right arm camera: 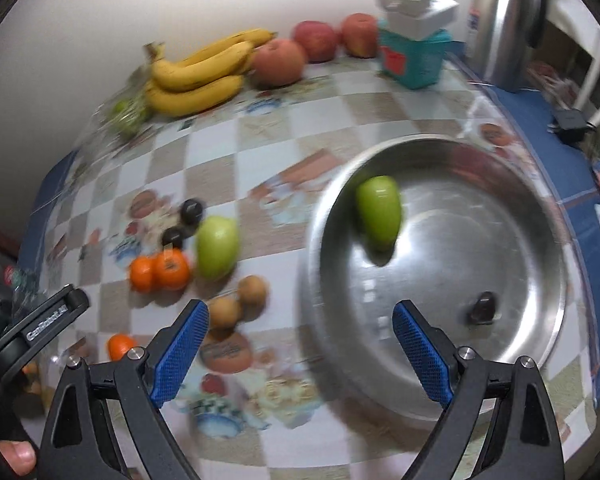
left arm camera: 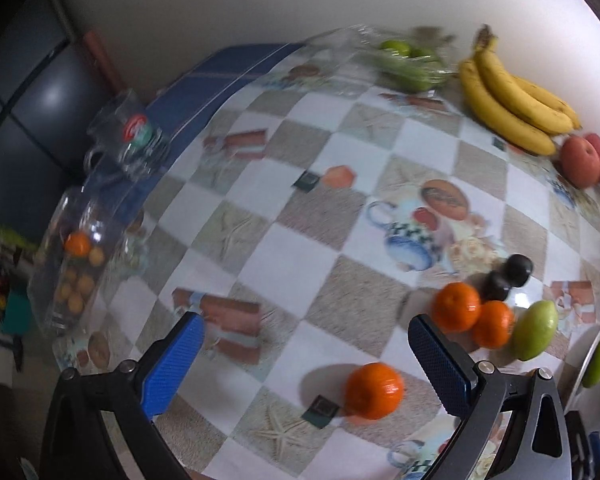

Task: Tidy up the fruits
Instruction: 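Move both open tools back toward the remaining fruit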

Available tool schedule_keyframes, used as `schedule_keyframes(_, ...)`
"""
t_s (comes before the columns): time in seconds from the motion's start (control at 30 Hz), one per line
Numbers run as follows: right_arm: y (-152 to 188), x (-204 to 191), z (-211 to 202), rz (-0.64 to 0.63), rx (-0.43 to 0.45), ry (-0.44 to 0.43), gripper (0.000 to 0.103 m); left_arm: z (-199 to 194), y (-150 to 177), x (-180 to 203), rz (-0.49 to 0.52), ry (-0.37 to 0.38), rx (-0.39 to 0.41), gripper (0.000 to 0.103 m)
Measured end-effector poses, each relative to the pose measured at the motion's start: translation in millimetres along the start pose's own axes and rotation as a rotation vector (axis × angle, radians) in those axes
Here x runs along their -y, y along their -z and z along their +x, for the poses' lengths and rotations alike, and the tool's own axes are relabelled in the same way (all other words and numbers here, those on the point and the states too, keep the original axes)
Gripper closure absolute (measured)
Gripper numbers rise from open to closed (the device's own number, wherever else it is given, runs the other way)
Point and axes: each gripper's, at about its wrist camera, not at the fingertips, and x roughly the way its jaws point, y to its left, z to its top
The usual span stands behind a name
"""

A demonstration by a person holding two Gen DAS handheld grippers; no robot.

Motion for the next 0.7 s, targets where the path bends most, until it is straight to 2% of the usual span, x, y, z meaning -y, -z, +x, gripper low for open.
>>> schedule_keyframes(0.2,8,-28,10,-0.078,-0.044,-0.068,0.01,4,3,-23,-0.051,0.006,-0.014,0.0)
schedule_keyframes(0.33,9,-34,9,-0.076,-0.035,-0.124,0.01,7,6,-36,-0.087,0.024,-0.026,0.0)
schedule_keyframes(0.43,7,-33,10,-0.072,-0.021,-0.121,0.01,8,8,-46,-0.121,0.057,-0.03,0.0)
schedule_keyframes(0.57,5,-30,21,-0.056,-0.038,-0.123,0.01,11,10,-44,-0.126,0.113,-0.044,0.0)
schedule_keyframes(0.7,8,-28,37,-0.046,-0.078,-0.131,0.01,19,13,-30,-0.09,0.144,-0.077,0.0)
